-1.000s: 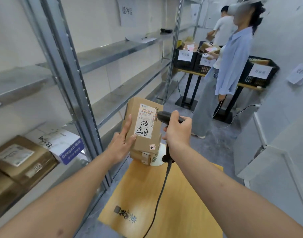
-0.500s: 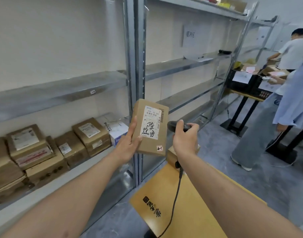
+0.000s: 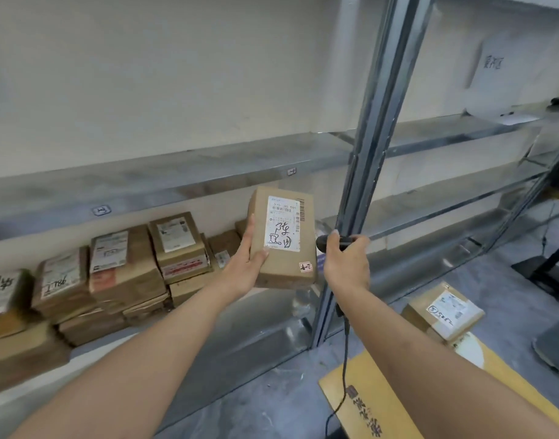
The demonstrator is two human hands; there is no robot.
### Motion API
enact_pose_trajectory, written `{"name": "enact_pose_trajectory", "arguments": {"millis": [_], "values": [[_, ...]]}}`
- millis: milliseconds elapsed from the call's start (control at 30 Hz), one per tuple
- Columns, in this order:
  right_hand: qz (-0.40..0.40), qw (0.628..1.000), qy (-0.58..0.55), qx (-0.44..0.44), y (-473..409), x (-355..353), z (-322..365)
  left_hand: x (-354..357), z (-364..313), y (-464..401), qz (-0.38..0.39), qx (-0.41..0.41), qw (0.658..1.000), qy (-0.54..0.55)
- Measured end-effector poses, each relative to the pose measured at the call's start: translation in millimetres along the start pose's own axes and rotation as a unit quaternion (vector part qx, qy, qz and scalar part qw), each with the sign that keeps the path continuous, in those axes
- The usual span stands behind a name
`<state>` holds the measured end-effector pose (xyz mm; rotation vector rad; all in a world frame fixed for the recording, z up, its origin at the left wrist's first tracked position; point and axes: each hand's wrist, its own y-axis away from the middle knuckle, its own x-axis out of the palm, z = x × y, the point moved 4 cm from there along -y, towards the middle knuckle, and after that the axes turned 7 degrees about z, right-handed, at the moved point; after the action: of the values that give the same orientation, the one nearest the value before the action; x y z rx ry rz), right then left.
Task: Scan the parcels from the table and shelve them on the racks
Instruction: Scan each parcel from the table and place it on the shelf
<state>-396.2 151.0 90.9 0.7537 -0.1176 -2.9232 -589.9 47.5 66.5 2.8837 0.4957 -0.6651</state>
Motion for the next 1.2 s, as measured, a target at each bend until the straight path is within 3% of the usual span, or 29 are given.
{"name": "enact_pose_trajectory", "arguments": {"millis": [233, 467, 800, 1033, 1200], "values": [[0.027, 0.998, 0.046, 0.029, -15, 70, 7, -42, 39, -15, 0.03, -0.016, 0.996, -0.077], [0.053, 0.996, 0.06, 0.044, -43, 106, -1, -45, 70, -32, 0.025, -0.061, 0.997, -0.041], [0.141, 0.985, 0.099, -0.01, -100, 150, 20, -48, 99, -65, -0.085, -0.15, 0.983, 0.06], [0.186, 0.975, 0.119, -0.025, -114, 175, 21, -50, 111, -76, -0.175, -0.217, 0.954, 0.112], [0.204, 0.972, 0.111, -0.033, -125, 190, 17, -46, 113, -83, -0.188, -0.283, 0.94, 0.044]]}}
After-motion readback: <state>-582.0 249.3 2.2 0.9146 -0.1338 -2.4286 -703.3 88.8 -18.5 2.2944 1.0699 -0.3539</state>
